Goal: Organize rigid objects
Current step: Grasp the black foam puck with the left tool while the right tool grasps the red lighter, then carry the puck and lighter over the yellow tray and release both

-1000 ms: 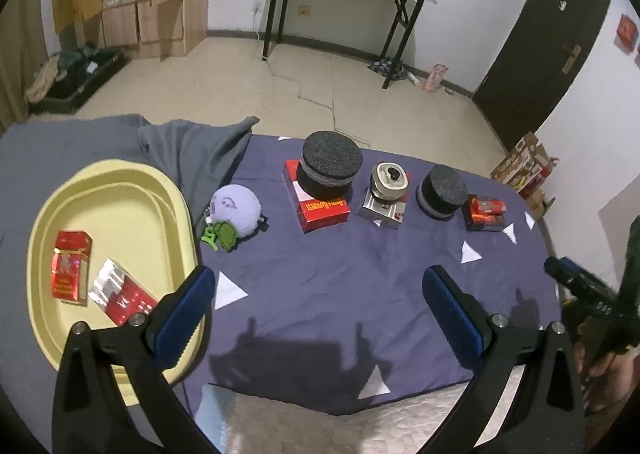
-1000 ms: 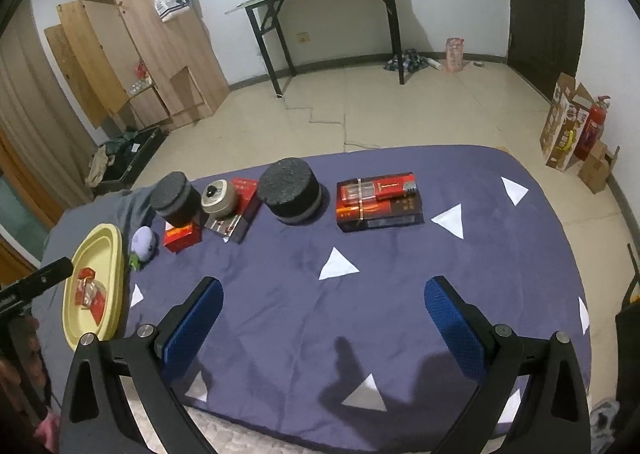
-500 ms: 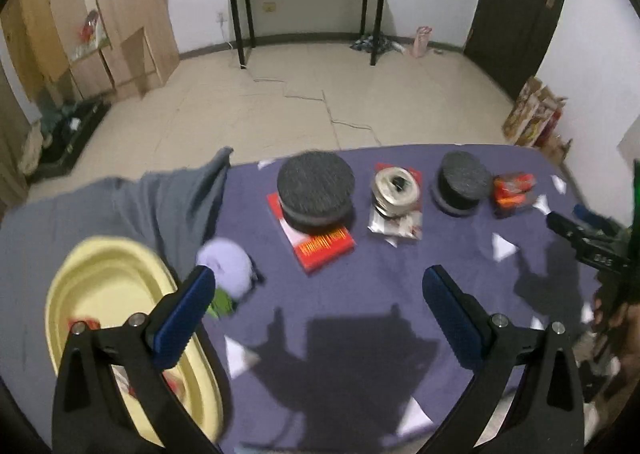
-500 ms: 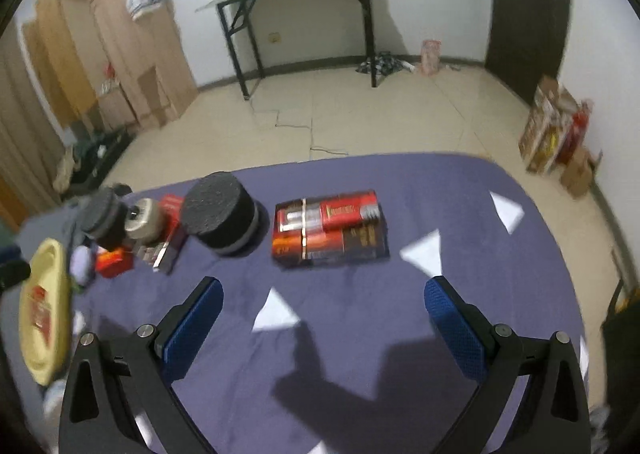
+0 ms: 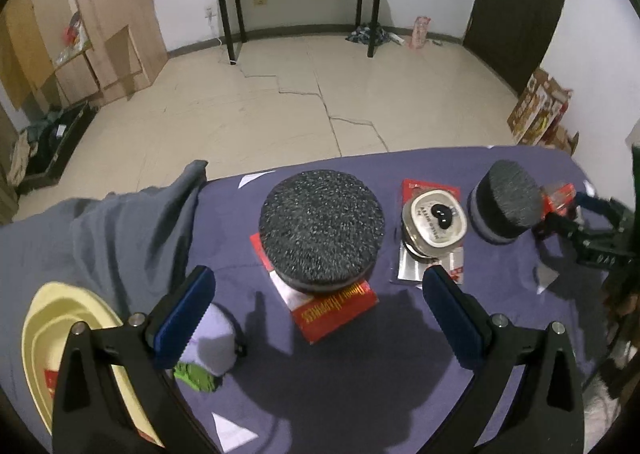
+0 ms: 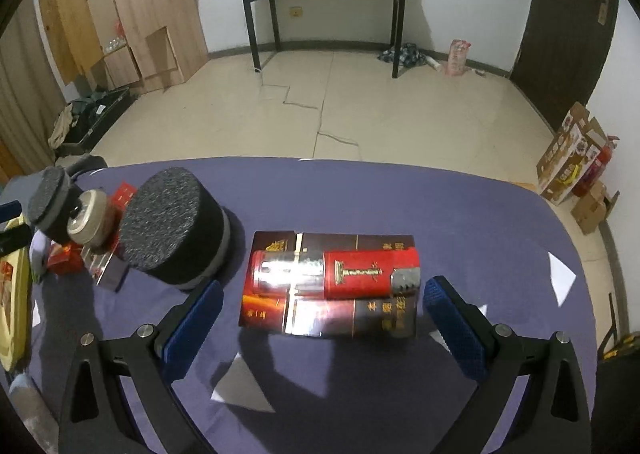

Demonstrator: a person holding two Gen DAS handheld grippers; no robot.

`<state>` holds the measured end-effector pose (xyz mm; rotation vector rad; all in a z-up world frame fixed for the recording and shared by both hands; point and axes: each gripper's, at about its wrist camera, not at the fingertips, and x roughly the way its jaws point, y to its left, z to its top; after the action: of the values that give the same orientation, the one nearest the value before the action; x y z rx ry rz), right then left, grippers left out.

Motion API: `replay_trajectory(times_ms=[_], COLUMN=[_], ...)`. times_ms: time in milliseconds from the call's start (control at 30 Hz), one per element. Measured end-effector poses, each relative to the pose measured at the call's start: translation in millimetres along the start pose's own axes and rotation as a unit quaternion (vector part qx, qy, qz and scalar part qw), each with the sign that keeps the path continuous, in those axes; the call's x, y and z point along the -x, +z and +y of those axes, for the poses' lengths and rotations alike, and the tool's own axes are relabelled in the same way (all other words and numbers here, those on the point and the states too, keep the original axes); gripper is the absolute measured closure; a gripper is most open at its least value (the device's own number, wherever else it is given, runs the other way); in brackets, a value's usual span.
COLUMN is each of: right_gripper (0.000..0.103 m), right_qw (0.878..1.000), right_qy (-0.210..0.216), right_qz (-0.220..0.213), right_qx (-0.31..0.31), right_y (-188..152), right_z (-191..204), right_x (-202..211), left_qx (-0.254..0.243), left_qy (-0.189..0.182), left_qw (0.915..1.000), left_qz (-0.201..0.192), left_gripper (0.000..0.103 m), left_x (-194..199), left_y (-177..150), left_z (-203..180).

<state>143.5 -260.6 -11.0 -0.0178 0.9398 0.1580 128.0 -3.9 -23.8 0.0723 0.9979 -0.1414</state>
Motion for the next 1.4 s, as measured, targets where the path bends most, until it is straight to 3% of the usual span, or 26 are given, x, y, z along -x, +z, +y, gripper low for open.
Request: replay_trajectory(times_ms=[233,367,467,500,533,833,967,1267,1333,1400], right_gripper=[0.002,0.008,0.012,0.012,0.013,0.014,0.005,0.002,0.006,0.020], right_qw=[1.000,1.000,1.000,1.000,1.000,1.000,0.999,0.999,0.999,0.999], right_qy=[0.005,-0.001,0.002,0.002,0.001,0.002,0.014,-0.026,-0.025,-0.030], right_qz=[-0.004,-0.009,-0.007,-0.009,-0.012,-0.018,-0.018,-0.037,-0.031,-0.029], right_qx=[-0.004,0.003,0.007,0.009,0.010,-0.008,-0.029,0.003,0.008,0.015], right_y=[7,6,3,2,2,-9,-14,-18,-20,-20], right_z=[-6,-9,-7,-7,-7,-18,-27,-11,-6,-3], right_x=[-10,-10,-13,-12,-12,-3,-2,12,10,7], left_qx=[-0.002,0.003,0.009,0.014,0.021,0.047,0.047,0.042,0.038,0.036], left_qy=[0.009,0.011,0.004,0.000,-0.001,-0.017,-0.019,-0.024,-0.024,-0.023], left_qw=[1.0000,0.9999,1.0000,0.9999,0.9998,0.9986,0.9986,0.9987,0.9989,0.9989], left_qz=[0.002,0.009,0.002,0.000,0.000,-0.013,-0.017,-0.017,-0.017,-0.017], left_gripper=[0.000,0.002,0.020,0.032,0.034,0.034,0.034,0.034,0.034,0.034], left_x=[-18,-31,-32,-31,-31,-14,-5,-1,-1,-1], left_y=[12,18,19,19,19,21,22,23,23,22], left_z=[-1,4,6,6,7,14,16,14,12,12])
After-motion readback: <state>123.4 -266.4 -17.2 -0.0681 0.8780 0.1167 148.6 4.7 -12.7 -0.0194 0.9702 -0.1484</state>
